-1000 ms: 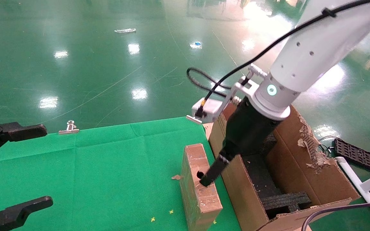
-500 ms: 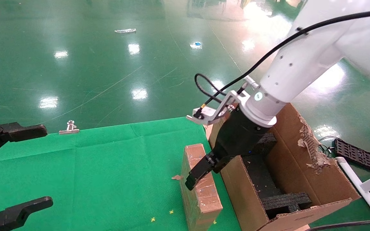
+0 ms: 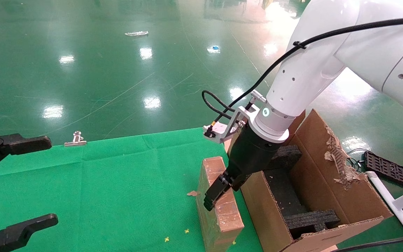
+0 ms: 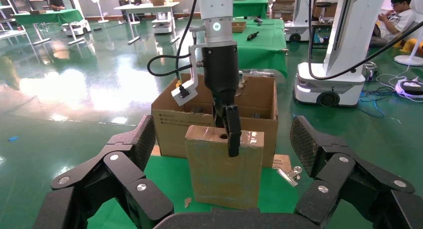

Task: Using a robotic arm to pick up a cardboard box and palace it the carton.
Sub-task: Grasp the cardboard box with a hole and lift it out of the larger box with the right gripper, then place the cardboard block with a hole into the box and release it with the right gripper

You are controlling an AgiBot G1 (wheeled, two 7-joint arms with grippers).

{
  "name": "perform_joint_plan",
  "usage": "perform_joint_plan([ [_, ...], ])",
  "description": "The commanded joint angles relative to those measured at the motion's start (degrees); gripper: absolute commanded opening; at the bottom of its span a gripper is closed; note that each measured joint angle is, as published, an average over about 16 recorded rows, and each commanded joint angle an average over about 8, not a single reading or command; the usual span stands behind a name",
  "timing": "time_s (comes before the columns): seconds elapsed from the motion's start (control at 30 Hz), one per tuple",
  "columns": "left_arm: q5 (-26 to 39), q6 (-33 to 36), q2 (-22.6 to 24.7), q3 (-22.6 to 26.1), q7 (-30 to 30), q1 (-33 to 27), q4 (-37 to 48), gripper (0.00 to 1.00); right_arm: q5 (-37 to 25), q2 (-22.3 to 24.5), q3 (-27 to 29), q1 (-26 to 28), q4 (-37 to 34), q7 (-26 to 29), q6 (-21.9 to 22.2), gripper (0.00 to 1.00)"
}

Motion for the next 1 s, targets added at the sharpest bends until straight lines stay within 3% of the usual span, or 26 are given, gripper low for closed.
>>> perform_joint_plan([
  [0.03, 0.0, 0.0, 0.0, 0.0, 0.0, 0.0, 0.0, 0.0, -0.14, -0.16, -0.19, -0.14, 0.26, 0.3, 0.19, 0.0],
  [0.7, -0.03, -0.02, -0.02, 0.04, 0.02, -0.01, 0.0, 0.0, -0.24, 0.75, -0.73, -0.1, 0.85, -0.1, 0.49, 0.0],
  [1.0, -0.04, -0.02, -0.02, 0.06, 0.03, -0.01, 0.0, 0.0, 2.61, 7.28, 4.1, 5.81, 0.38, -9.19, 3.23, 0.0],
])
